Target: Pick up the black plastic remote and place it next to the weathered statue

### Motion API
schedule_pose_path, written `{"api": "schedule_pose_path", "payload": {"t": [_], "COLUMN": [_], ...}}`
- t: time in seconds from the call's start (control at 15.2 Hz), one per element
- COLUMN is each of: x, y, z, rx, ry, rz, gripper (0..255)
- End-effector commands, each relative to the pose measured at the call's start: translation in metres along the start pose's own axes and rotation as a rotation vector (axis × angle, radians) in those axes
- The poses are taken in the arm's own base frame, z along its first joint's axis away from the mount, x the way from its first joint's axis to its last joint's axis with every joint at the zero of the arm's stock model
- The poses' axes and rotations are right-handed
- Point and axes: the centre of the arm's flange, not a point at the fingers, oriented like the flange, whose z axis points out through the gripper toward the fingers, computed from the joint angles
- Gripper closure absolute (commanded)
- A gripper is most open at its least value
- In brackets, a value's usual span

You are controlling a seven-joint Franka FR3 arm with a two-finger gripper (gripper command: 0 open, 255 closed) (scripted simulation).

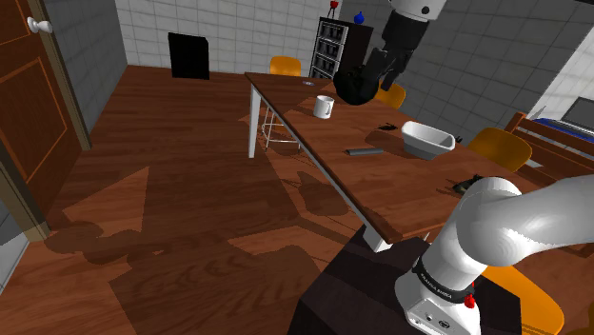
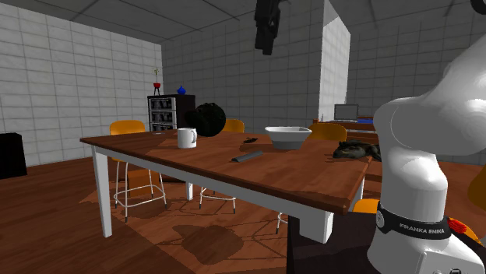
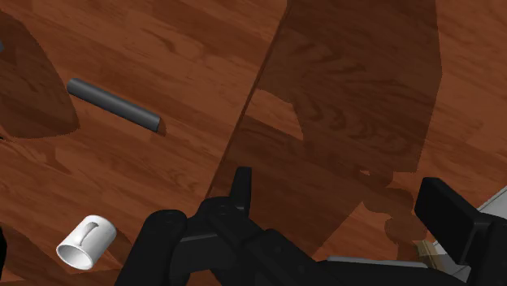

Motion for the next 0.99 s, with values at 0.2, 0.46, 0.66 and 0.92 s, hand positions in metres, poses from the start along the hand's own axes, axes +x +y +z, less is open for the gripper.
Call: {"api": "schedule_pose_path", "payload": {"t": [0.2,0.46,0.66,0.92], "x": [-0.008,-0.014,-0.015,-0.013], "y": [0.03,0.072,0.102,0.143], "z": [0.026,0.061,0.087,0.123], "rx": [0.01,0.023,0.033,0.046], "ry": [-0.003,-0.006,-0.009,-0.013], "rz": [-0.087,-0.202,-0.289,-0.405], "gripper": [0,0,0,0]}}
